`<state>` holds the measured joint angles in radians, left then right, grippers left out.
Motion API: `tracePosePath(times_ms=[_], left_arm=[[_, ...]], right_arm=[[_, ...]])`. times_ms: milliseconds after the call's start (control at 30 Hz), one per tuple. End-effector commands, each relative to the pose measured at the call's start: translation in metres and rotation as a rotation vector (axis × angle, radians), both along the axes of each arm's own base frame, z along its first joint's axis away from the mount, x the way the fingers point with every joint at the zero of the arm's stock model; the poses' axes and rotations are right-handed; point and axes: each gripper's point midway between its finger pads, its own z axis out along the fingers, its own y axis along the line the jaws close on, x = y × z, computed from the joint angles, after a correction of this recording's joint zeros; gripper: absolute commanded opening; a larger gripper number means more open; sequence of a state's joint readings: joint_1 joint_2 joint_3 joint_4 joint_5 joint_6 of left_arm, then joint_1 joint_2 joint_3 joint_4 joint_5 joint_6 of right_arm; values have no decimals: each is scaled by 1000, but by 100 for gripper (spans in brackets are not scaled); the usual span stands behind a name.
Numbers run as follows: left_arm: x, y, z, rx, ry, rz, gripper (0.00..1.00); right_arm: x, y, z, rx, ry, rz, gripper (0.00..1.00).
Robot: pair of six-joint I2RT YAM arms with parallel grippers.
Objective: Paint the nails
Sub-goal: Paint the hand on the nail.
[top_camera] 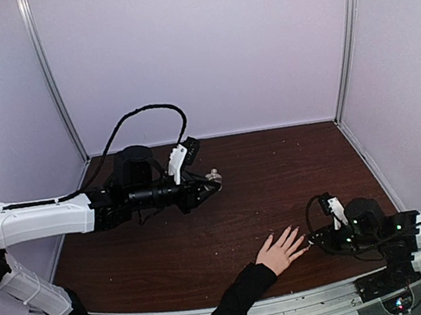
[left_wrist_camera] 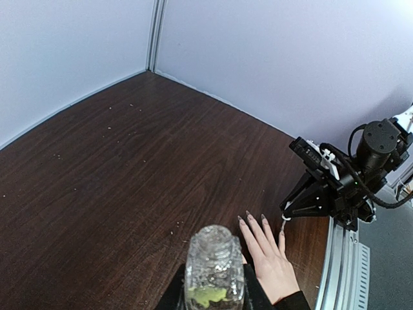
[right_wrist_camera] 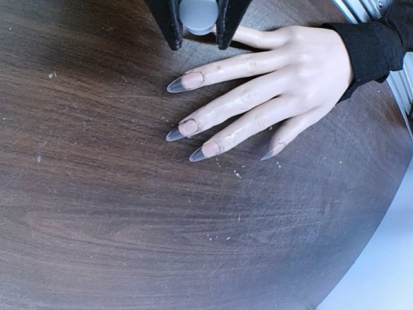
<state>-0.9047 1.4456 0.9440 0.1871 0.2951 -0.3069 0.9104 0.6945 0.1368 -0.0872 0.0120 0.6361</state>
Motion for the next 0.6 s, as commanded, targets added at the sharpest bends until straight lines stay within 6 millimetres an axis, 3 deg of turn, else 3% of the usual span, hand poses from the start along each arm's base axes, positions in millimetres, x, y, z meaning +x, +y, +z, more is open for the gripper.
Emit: tracePosePath(times_ms=[0,400,567], left_arm=[[2,1,22,-60,-52,1,0],[2,2,21,-55,-53,5,0],[3,2,22,-57,-55,7,0]], right_arm=[[4,-5,2,-13,-11,-38,0],[5,-10,2,-18,-11,-64,0],[4,-10,12,-4,-38,-49,0]])
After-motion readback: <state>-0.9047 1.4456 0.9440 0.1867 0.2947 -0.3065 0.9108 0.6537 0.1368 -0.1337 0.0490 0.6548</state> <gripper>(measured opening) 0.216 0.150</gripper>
